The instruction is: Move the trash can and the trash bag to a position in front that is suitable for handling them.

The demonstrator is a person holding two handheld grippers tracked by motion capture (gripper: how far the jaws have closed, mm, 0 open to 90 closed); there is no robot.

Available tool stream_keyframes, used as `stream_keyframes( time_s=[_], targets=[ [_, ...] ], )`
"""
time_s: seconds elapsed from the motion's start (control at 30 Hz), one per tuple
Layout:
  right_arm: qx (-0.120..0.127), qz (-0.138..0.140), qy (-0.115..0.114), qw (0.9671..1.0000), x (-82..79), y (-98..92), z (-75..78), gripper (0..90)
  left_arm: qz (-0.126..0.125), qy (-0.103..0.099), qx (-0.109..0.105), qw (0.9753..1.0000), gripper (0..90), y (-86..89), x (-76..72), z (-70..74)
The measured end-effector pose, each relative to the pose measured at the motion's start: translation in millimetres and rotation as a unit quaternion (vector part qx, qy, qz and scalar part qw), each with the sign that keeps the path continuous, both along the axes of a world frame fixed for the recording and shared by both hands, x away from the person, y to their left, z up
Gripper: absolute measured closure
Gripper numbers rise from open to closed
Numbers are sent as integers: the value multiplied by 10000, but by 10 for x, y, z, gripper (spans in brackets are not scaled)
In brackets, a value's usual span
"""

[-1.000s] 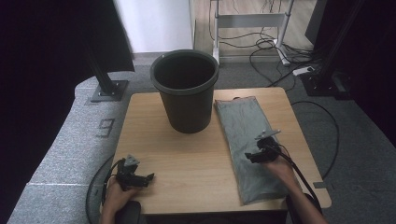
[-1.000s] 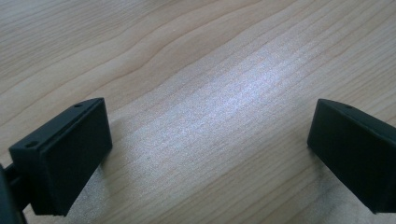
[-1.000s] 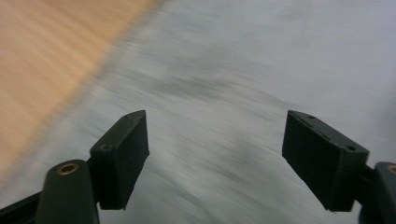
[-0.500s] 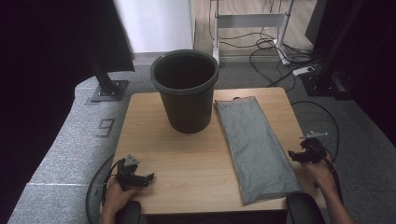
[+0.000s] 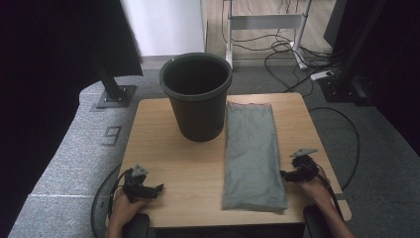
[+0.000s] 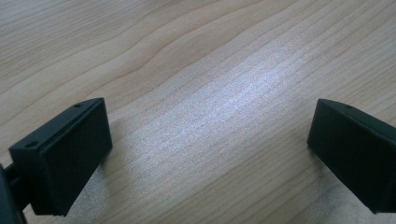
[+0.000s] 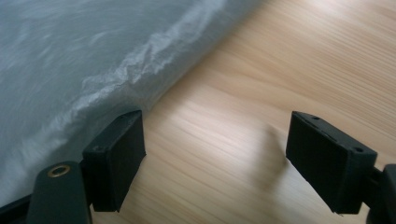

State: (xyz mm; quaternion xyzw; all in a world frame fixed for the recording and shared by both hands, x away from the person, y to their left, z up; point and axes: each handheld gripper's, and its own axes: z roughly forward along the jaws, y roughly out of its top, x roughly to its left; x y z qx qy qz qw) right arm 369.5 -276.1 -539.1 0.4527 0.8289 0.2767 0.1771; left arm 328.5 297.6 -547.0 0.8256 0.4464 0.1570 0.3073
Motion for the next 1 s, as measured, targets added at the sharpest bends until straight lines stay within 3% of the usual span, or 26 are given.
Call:
stream_keyframes(
  time_s=[0.03, 0.07, 0.1, 0.13, 0.2, 0.37, 0.4, 0.47, 0.53, 0.57, 0.6, 0.7, 0.77, 0.83, 0.9, 0.97, 1.0],
  targets=[
    [89, 191, -1, 9998, -3, 116, -11, 191, 0, 0, 0, 10000, 0, 0, 0, 0],
    [89, 191, -1, 9998, -3, 116, -11, 191, -1, 0, 1, 10000, 0, 0, 0, 0],
    [225, 351, 27, 9991, -10, 232, -27, 180, -2, 1, 4, 10000, 0, 1, 0, 0],
    [276, 618, 54, 9977, -27, 465, -34, 179, -2, 1, 3, 10000, 0, 1, 0, 0],
    [280, 836, 138, 9960, -25, 574, 4, 193, -2, 1, 3, 10000, 0, 1, 0, 0],
    [277, 656, -166, 9973, 86, 535, 195, 184, -1, 1, 1, 10000, 0, 0, 0, 0],
    [427, 467, -279, 9976, 216, 496, 275, 152, -2, 2, 2, 10000, 0, 1, 0, 0],
    [491, 414, -321, 9974, 379, 546, 309, 136, -1, 1, 1, 10000, 0, 0, 0, 0],
    [453, 552, -306, 9970, 550, 672, 298, 133, -1, 0, 0, 10000, 0, 0, 0, 0],
    [453, 552, -306, 9970, 550, 672, 298, 133, -1, 0, 0, 10000, 0, 0, 0, 0],
    [468, 684, -224, 9963, 735, 829, 228, 131, -1, 0, 1, 10000, 0, 0, 0, 0],
    [488, 694, -11, 9964, 900, 968, 109, 131, -1, 0, 1, 10000, 0, 0, 0, 0],
    [314, 723, 149, 9968, 944, 1005, 18, 133, 0, 0, 0, 10000, 0, 0, 0, 0],
    [213, 703, 171, 9972, 937, 1002, -21, 111, 0, 0, 0, 10000, 0, 0, -1, 0],
    [188, 627, 137, 9978, 886, 949, -30, 111, -1, 1, 1, 10000, 0, 0, -1, 0],
    [120, 528, 243, 9982, 810, 858, -12, 114, -1, 1, 1, 10000, 0, 0, -1, 0],
    [76, 414, 271, 9987, 688, 721, -5, 116, -2, 0, 2, 10000, 0, 0, -1, 0]
  ],
)
